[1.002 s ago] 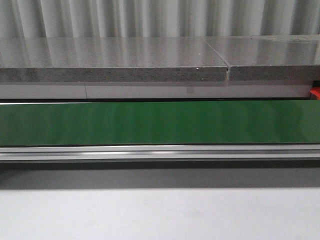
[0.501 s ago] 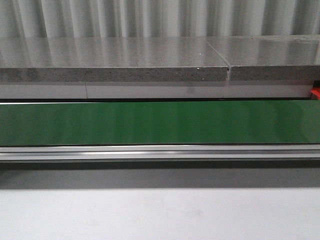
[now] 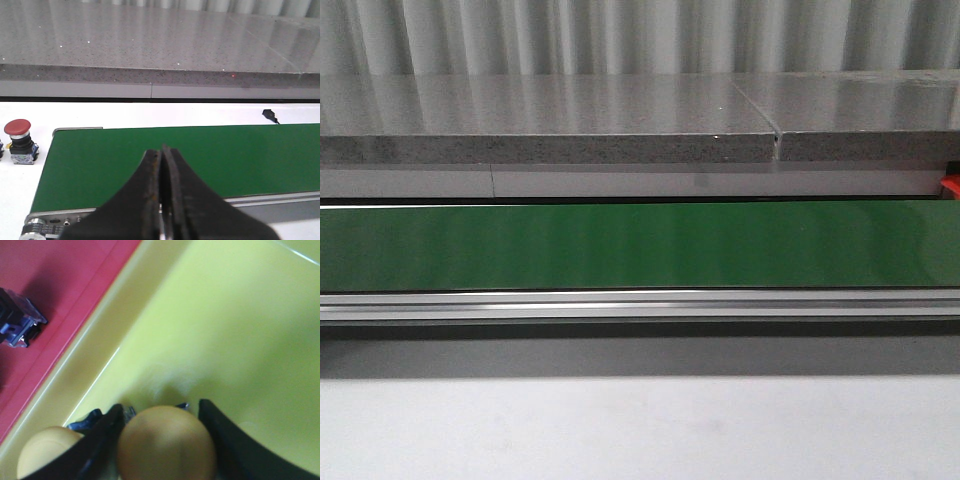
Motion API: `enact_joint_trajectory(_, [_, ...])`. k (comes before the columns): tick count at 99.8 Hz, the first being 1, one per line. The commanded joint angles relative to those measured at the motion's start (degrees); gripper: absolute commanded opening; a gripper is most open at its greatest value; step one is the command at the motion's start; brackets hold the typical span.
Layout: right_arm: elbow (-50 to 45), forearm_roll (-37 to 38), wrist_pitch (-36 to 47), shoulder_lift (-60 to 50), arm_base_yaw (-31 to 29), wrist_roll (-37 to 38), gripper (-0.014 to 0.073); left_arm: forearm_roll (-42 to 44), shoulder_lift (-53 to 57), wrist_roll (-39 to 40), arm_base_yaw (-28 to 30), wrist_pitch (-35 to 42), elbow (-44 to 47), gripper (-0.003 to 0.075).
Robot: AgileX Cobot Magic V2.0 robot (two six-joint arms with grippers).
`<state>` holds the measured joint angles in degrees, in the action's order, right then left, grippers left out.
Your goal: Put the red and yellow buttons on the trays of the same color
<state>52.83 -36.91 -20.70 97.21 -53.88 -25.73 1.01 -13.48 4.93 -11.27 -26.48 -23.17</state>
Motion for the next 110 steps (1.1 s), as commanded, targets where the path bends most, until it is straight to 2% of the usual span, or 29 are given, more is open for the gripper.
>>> enact_joint_trajectory(1, [1.1, -1.1, 1.8, -2.1, -0.1, -0.7, 0.0443, -0.5, -0.6, 0.4, -0.4, 4.0, -1.6, -0.0021])
enact_joint_trajectory(12, [1.1, -1.1, 2.1, -2.2, -0.1, -0.7, 0.0498, -0.5, -0.6, 0.4, -0.4, 4.0, -1.6, -0.0021])
enact_joint_trajectory(51, [4.4, -1.2, 2.0, -6.4, -2.7, -0.6, 0.0497, -0.5, -0.6, 0.4, -0.4, 4.0, -1.6, -0.0021])
enact_joint_trajectory(67, [6.4, -5.1, 1.0, -9.2, -1.9, -0.6, 0.0496, -0.5, -0.6, 0.4, -0.4, 4.0, -1.6, -0.0021])
enact_joint_trajectory(81, [7.0, -5.5, 2.1, -12.4, 3.1, -1.3, 0.0496, -0.5, -0.6, 0.4, -0.4, 4.0, -1.6, -0.0021])
enact_joint_trajectory(110, [7.0, -5.4, 5.5, -21.7, 21.1, -5.6, 0.0496, -0.5, -0.6, 0.4, -0.4, 4.0, -1.6, -0.0021])
